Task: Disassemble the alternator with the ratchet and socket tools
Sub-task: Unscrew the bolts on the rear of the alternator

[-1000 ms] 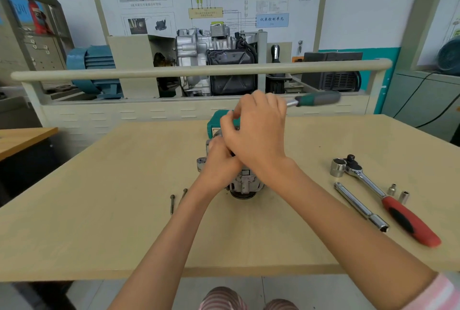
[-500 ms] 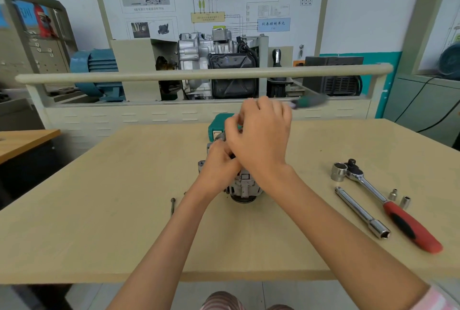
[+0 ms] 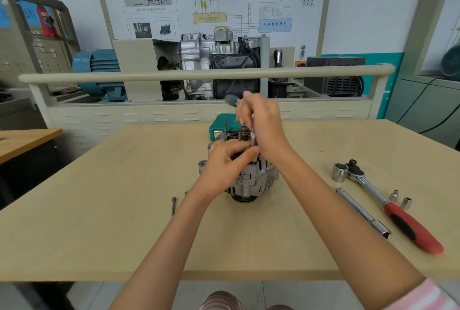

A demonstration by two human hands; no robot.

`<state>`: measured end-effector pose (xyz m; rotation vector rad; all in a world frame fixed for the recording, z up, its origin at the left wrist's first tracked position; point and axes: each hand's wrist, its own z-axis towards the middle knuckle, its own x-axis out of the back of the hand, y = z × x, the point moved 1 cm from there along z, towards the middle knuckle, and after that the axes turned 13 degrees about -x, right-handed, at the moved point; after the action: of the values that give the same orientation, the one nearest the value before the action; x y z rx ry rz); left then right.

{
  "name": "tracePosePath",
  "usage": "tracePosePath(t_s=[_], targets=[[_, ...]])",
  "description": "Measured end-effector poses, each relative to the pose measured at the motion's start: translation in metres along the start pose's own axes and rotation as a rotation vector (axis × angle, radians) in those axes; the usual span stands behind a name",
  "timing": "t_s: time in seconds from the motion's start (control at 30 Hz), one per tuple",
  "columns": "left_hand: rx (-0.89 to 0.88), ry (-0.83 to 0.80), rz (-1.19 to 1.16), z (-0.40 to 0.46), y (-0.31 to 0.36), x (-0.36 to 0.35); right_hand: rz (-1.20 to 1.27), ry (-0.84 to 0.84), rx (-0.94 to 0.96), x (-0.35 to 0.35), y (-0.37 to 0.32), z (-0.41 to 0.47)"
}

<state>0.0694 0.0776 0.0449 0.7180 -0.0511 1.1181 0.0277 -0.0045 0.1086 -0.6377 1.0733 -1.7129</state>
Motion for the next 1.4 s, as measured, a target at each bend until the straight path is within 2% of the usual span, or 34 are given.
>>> tracePosePath(t_s=[0.03,0.1,0.17,0.2,0.27,0.37,0.5,0.6,0.7,0.73,0.8,0.87,0.9,0.97,1.03,1.13,1.2,1.23,1.3,1.4], targets=[[0.010,0.006,-0.015,0.000,-0.001,0.000,-0.171,0.077,0.104,-0.003,0.001,-0.004],[0.062,0.049,-0.054,-0.001,-0.002,0.001,-0.655,0.342,0.328,-0.010,0.007,-0.014],[0.090,0.088,-0.071,-0.002,-0.002,0.000,-1.026,0.601,0.388,-0.014,0.012,-0.022],[0.090,0.092,-0.065,-0.002,-0.001,-0.001,-1.090,0.654,0.374,-0.015,0.012,-0.024],[0.102,0.063,-0.025,-0.003,-0.001,-0.003,-1.009,0.625,0.352,-0.014,0.011,-0.025],[0.125,0.017,-0.008,-0.001,0.003,-0.003,-0.687,0.402,0.323,-0.010,0.004,-0.015],[0.061,-0.028,0.008,-0.001,0.003,0.001,-0.046,-0.037,0.019,0.000,0.000,0.001],[0.036,-0.021,-0.008,-0.001,0.001,0.001,0.220,-0.143,-0.090,0.005,0.001,0.008],[0.025,0.025,-0.046,0.000,0.000,0.002,0.112,-0.019,0.009,-0.002,0.003,0.000],[0.032,0.037,-0.057,0.000,-0.001,0.003,-0.023,0.084,0.109,-0.005,0.005,-0.005],[0.076,0.079,-0.086,-0.001,-0.004,0.002,-0.490,0.378,0.360,-0.007,0.010,-0.017],[0.132,0.101,-0.114,-0.003,-0.006,0.002,-0.910,0.650,0.425,-0.012,0.015,-0.026],[0.146,0.099,-0.108,-0.003,-0.006,0.002,-0.988,0.710,0.408,-0.013,0.015,-0.028],[0.136,0.089,-0.074,-0.003,-0.006,0.002,-0.920,0.665,0.396,-0.014,0.013,-0.026],[0.111,0.054,-0.052,-0.002,-0.004,0.003,-0.718,0.482,0.370,-0.012,0.009,-0.017],[0.071,-0.012,-0.078,-0.002,-0.002,0.006,-0.180,0.092,0.113,-0.006,0.002,0.000],[0.064,-0.019,-0.088,-0.003,-0.002,0.007,0.181,-0.099,-0.072,-0.002,0.002,0.008],[0.057,-0.006,-0.094,-0.003,-0.001,0.007,0.264,-0.137,-0.115,0.000,0.003,0.011],[0.040,0.017,-0.100,-0.002,0.000,0.007,0.219,-0.120,-0.085,-0.002,0.004,0.009],[0.051,0.020,-0.107,-0.002,-0.001,0.007,-0.030,0.090,0.148,-0.010,0.007,-0.007]])
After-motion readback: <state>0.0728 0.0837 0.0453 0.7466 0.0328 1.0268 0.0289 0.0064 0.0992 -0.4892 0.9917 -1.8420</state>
